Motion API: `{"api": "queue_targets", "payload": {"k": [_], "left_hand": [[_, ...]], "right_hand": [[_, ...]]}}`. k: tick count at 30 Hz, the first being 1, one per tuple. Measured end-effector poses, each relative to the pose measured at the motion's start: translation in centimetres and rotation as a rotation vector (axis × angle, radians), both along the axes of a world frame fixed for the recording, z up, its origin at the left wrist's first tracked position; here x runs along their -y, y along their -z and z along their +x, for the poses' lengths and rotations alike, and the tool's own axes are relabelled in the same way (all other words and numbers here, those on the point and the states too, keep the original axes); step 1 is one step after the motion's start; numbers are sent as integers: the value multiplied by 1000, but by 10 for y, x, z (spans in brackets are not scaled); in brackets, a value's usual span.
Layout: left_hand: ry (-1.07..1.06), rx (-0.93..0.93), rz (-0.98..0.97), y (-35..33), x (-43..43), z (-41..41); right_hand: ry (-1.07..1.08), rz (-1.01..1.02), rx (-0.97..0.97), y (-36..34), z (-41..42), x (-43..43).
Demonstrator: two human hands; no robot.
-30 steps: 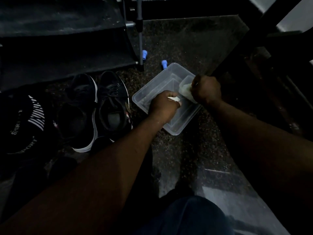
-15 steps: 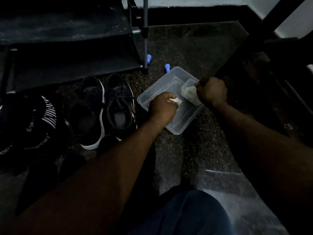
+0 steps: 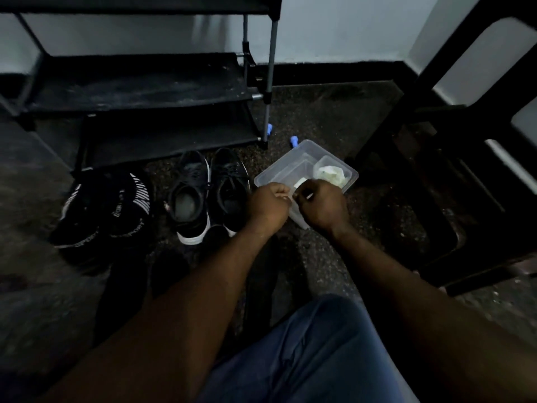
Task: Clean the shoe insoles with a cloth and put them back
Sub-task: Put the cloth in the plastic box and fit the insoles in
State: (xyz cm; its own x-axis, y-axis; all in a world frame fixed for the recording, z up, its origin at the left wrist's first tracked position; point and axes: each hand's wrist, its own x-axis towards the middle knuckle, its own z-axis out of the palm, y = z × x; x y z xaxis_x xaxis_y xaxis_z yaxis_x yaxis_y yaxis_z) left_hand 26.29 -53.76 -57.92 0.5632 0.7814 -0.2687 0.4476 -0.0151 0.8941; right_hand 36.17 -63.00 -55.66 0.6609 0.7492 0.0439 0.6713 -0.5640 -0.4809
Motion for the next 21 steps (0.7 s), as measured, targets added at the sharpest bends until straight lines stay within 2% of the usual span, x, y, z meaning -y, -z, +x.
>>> {"api": "queue_targets", "payload": {"k": [7,12,21], "left_hand": [[-40,-63,126,-9,19,-86],[30,-194,319,-6,27,-162],[90,-313,350,-6,27,-255]], "right_hand": [[-146,-78,-32,-19,-88,13],[-237,-216,-42,-19,-152,21],[-309,-315,-22,-14,-231,17]]}}
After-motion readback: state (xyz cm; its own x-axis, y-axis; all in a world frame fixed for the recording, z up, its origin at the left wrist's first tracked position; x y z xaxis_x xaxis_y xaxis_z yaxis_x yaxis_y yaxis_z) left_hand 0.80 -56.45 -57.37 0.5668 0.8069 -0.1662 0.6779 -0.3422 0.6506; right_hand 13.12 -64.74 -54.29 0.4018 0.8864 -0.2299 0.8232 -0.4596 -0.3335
